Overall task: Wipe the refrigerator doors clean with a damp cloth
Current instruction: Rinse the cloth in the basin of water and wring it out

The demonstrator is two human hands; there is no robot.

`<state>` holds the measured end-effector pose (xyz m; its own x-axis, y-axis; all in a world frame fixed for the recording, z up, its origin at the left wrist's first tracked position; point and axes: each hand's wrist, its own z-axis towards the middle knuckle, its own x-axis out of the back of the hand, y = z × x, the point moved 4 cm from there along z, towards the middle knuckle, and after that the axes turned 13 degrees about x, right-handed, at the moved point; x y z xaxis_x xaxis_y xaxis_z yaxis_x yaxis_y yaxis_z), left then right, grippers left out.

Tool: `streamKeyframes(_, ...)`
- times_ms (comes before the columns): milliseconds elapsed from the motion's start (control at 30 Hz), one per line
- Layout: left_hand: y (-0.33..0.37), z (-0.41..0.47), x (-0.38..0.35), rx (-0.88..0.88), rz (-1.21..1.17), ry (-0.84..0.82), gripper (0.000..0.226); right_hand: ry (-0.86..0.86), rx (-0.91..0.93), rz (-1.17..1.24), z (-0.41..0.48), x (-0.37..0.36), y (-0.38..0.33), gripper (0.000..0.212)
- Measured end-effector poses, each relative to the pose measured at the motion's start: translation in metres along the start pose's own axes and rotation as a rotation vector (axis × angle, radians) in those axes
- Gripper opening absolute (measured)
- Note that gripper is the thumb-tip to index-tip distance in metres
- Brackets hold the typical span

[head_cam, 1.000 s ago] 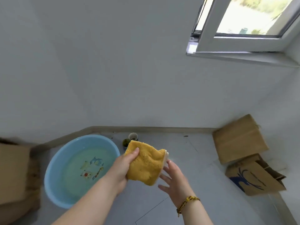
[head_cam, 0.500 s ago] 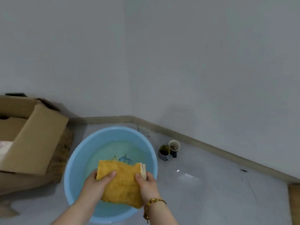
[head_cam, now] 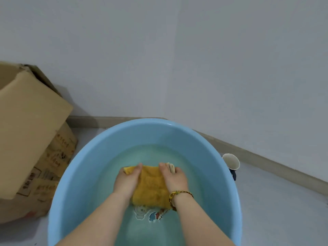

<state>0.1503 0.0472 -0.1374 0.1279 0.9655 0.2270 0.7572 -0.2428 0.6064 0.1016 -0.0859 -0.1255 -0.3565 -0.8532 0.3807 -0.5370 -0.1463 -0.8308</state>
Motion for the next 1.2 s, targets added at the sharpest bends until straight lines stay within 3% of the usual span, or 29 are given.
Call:
streamKeyframes(233, -0.007, 0.040, -0.016, -0.161, 0.438, 0.116, 0.031, 0.042, 0.097, -0.433, 0.024, -0.013, 0.036, 0.031)
streamKeyframes(367, -0.011, 0.039, -0.015, -0.170, 0.541, 0.143, 0.033, 0.020, 0.118, -0.611, 0.022, -0.017, 0.038, 0.036)
streamKeyframes(467, -0.008, 0.041, -0.016, -0.088, 0.344, 0.091, 0.026, 0.035, 0.076, -0.527, 0.025, -0.017, 0.036, 0.034)
streamKeyframes(567, -0.003, 0.028, -0.020, 0.043, 0.030, -0.040, 0.040, 0.002, -0.005, -0.036, 0.023, -0.022, 0.027, 0.025)
streamKeyframes(633, 0.007, 0.014, -0.022, 0.003, -0.041, -0.043, 0.038, 0.047, 0.071, 0.108, 0.012, -0.021, 0.008, 0.010)
streamKeyframes(833, 0.038, -0.032, -0.016, -0.212, -0.099, 0.050, 0.043, 0.219, 0.449, -0.005, -0.030, -0.018, -0.048, 0.035)
streamKeyframes(1067, 0.022, -0.030, -0.003, -0.195, -0.127, 0.054, 0.040, 0.163, 0.489, 0.029, -0.049, -0.031, -0.041, 0.039)
streamKeyframes(1200, 0.010, -0.025, -0.007, -0.128, -0.154, 0.018, 0.034, 0.175, 0.518, -0.108, -0.051, -0.030, -0.035, 0.040)
